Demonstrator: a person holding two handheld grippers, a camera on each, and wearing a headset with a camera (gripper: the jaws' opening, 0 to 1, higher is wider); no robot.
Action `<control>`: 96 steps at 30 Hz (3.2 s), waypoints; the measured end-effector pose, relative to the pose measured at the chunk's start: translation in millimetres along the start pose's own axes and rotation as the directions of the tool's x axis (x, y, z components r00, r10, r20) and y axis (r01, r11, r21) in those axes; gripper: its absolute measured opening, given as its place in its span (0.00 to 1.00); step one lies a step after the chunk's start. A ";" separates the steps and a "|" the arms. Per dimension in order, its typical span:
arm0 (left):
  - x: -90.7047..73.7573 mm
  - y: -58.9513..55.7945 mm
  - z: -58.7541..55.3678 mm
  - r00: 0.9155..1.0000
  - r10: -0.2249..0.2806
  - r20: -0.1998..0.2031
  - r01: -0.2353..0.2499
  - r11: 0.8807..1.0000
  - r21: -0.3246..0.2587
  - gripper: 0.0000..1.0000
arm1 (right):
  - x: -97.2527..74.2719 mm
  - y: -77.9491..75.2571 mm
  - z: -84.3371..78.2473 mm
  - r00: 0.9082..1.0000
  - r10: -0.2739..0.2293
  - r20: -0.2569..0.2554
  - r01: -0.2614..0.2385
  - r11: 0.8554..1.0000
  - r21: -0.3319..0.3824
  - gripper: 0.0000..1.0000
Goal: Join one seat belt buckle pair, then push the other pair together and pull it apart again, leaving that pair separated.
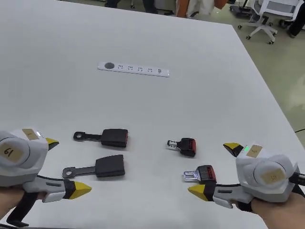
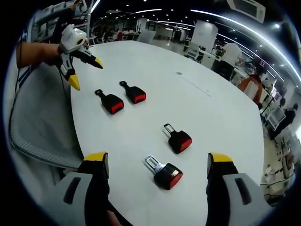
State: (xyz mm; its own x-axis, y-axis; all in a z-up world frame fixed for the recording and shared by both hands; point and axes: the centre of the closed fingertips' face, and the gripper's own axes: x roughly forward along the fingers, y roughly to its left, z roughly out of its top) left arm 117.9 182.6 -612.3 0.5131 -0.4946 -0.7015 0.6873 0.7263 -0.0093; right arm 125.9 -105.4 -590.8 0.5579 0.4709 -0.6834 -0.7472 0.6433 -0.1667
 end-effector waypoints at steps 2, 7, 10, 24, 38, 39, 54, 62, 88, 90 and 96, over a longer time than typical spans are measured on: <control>0.2 -0.2 -1.6 1.000 0.001 -0.004 -0.001 1.000 -0.006 0.88 | -0.4 0.7 -0.1 1.000 0.001 -0.003 -0.001 1.000 0.000 0.86; 1.3 0.9 -6.1 1.000 0.002 -0.017 -0.002 1.000 -0.006 0.88 | -2.6 0.1 -2.1 1.000 0.012 -0.011 -0.012 1.000 -0.017 0.82; 3.5 0.5 -6.4 1.000 -0.014 -0.018 0.015 1.000 0.010 0.85 | -3.0 0.5 -5.6 0.999 0.040 -0.019 -0.041 0.999 -0.027 0.73; 24.0 -4.1 2.0 0.992 -0.106 -0.075 0.117 0.978 0.172 0.71 | 19.0 -2.1 -21.7 0.988 0.136 -0.074 -0.145 0.979 -0.141 0.61; 56.8 -18.3 2.6 0.961 -0.212 -0.177 0.255 0.929 0.268 0.57 | 37.7 -7.8 -41.3 0.964 0.210 -0.161 -0.242 0.946 -0.215 0.52; 59.0 -19.0 1.9 0.958 -0.217 -0.186 0.263 0.926 0.270 0.56 | 38.7 -8.2 -43.5 0.962 0.214 -0.169 -0.247 0.945 -0.215 0.52; 86.1 -24.6 -2.5 0.927 -0.267 -0.264 0.342 0.891 0.299 0.49 | 55.9 -17.2 -71.7 0.916 0.301 -0.266 -0.365 0.900 -0.239 0.42; 94.5 -22.3 0.7 0.912 -0.293 -0.287 0.382 0.862 0.334 0.41 | 60.2 -15.8 -80.5 0.883 0.344 -0.319 -0.431 0.863 -0.264 0.39; 102.4 -38.8 -8.1 0.843 -0.323 -0.430 0.521 0.692 0.500 0.35 | 58.9 -15.7 -93.2 0.847 0.363 -0.388 -0.485 0.827 -0.285 0.34; 102.5 -38.3 -8.2 0.841 -0.331 -0.428 0.524 0.695 0.492 0.35 | 59.9 -16.8 -92.0 0.849 0.367 -0.380 -0.479 0.838 -0.263 0.34; 102.2 -39.0 -7.8 0.836 -0.336 -0.433 0.534 0.681 0.501 0.34 | 59.6 -16.2 -92.3 0.843 0.376 -0.385 -0.495 0.823 -0.278 0.33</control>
State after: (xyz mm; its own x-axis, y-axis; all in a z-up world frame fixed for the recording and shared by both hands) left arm 139.5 107.4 -689.3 -0.0250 -0.4508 -0.8923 0.9997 -0.0083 -0.0238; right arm 137.9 -143.4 -694.5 0.0500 0.4064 -0.9123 -0.9916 0.1291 0.0031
